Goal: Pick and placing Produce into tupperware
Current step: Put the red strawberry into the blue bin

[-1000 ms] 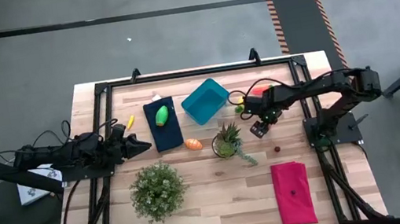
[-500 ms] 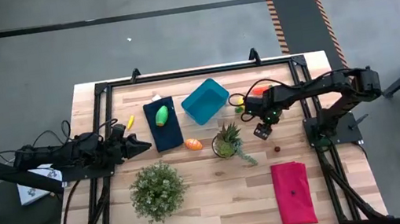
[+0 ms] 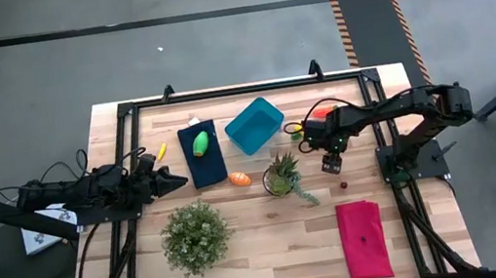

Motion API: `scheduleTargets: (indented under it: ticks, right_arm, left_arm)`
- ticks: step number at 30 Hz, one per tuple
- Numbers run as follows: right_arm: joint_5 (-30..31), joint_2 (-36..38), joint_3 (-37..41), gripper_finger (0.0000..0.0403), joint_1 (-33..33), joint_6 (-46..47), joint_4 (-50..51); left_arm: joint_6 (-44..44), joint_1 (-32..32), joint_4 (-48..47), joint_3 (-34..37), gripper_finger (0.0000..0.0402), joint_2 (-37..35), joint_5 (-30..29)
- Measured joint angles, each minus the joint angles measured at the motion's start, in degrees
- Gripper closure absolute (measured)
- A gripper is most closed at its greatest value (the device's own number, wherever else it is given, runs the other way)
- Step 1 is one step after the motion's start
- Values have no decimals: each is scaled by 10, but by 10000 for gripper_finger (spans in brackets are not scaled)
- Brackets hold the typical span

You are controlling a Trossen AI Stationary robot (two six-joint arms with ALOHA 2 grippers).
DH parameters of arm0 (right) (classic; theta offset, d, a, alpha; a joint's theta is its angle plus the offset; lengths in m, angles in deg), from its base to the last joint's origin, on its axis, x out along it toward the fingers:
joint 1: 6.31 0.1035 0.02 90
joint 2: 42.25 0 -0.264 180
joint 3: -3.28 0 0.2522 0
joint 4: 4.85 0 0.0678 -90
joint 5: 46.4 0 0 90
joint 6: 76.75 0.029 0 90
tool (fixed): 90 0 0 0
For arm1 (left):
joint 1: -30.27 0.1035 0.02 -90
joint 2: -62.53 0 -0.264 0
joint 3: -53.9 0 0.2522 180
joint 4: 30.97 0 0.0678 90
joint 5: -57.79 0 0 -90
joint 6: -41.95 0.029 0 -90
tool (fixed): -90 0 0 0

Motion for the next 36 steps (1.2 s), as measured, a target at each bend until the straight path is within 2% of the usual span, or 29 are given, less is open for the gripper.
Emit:
scheduleTargets:
  ticks: [18, 22, 26, 36]
  right_arm:
    - [-1, 0, 3, 150, 0, -170, -10]
    - [1, 0, 27, 150, 3, -177, -21]
    - [36, 0, 30, 150, 14, -156, -23]
    - [34, 0, 30, 151, 17, -156, -51]
  left_arm:
    - [-13, 0, 0, 0, 270, 0, 1]
    - [-13, 0, 0, 0, 270, 0, 1]
    - [-14, 0, 0, 0, 270, 0, 1]
    - [-14, 0, 0, 0, 270, 0, 1]
